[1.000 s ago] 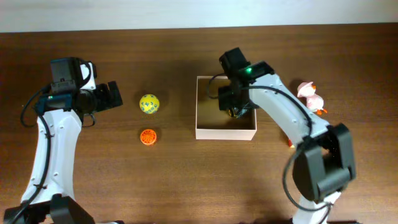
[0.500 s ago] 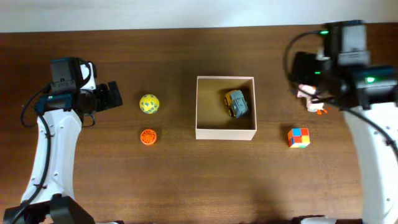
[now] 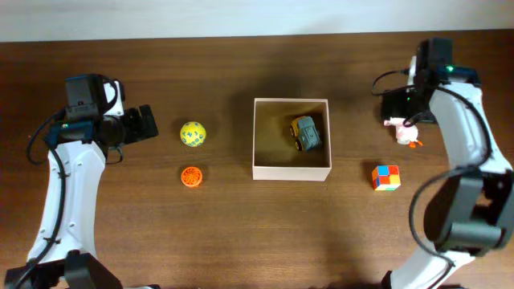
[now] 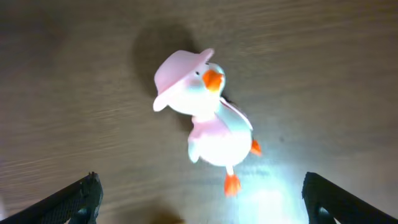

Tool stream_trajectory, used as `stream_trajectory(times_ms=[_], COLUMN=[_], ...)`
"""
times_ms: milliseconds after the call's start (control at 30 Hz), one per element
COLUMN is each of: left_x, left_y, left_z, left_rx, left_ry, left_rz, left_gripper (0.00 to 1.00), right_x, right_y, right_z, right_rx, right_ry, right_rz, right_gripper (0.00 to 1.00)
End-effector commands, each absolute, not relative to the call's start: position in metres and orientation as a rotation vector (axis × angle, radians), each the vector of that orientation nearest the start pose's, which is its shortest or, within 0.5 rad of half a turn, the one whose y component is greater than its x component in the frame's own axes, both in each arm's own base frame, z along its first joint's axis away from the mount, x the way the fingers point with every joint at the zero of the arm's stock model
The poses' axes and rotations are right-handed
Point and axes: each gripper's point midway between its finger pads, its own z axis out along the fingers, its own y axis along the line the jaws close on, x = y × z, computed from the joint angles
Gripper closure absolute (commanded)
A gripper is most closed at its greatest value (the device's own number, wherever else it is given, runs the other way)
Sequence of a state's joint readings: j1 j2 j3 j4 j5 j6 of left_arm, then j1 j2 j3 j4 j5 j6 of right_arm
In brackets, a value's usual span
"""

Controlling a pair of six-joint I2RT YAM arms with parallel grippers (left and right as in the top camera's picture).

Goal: Pack container
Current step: 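Move the right gripper to the white duck and grasp it, then carry the duck into the box with the right gripper and release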

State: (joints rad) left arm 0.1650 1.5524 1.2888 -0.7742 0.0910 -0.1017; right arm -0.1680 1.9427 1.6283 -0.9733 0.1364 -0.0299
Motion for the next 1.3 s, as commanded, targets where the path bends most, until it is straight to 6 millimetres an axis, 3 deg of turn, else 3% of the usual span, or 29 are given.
stream_trajectory(times_ms=[0,233,433,533,633,733,833,933,1033,1133,1267], left_x=[0.394,0.394,0.394,0.394,0.394,0.394,0.394,0.394,0.394,0.394,0.394], left_y=[0.049,0.049,0.049,0.049,0.049,0.049,0.049,0.049,0.049,0.049,0.049], left_z=[0.165,0.165,0.165,0.165,0.165,0.165,0.165,0.165,0.165,0.165,0.165], left_rx=[-0.324,-0.324,-0.324,-0.324,-0.325,-0.325,-0.324,-0.324,-0.324,-0.324,-0.324], left_ry=[2.570,2.570,2.570,2.570,2.570,2.570,2.570,2.570,2.570,2.570,2.570], left_rz=[-0.110,-0.110,-0.110,-0.110,-0.110,-0.110,-0.110,-0.110,-0.110,-0.110,-0.110], left_gripper=[0.01,0.01,0.01,0.01,0.01,0.01,0.01,0.01,0.01,0.01,0.01], right_x=[0.425,0.422,0.416,0.417,0.416,0.411,0.407,0.406,0.412,0.421,0.423], right_y=[-0.108,-0.136,-0.131,-0.123,-0.115,-0.113,-0.115,-0.115,-0.110,-0.092,-0.046], right_z=[0.080,0.038,0.021,0.017,0.010,0.004,0.007,0.021,0.051,0.098,0.171], right_rx=[0.117,0.194,0.200,0.190,0.188,0.196,0.249,0.320,0.390,0.372,0.247], right_ry=[2.915,2.976,3.025,3.032,3.044,3.072,3.084,3.064,3.016,2.943,2.847], right_rz=[-0.242,-0.232,-0.155,-0.097,-0.029,-0.015,-0.042,-0.050,-0.050,-0.037,-0.016], right_gripper=[0.03,0.04,0.12,0.32,0.38,0.62,0.73,0.81,0.86,0.95,0.96])
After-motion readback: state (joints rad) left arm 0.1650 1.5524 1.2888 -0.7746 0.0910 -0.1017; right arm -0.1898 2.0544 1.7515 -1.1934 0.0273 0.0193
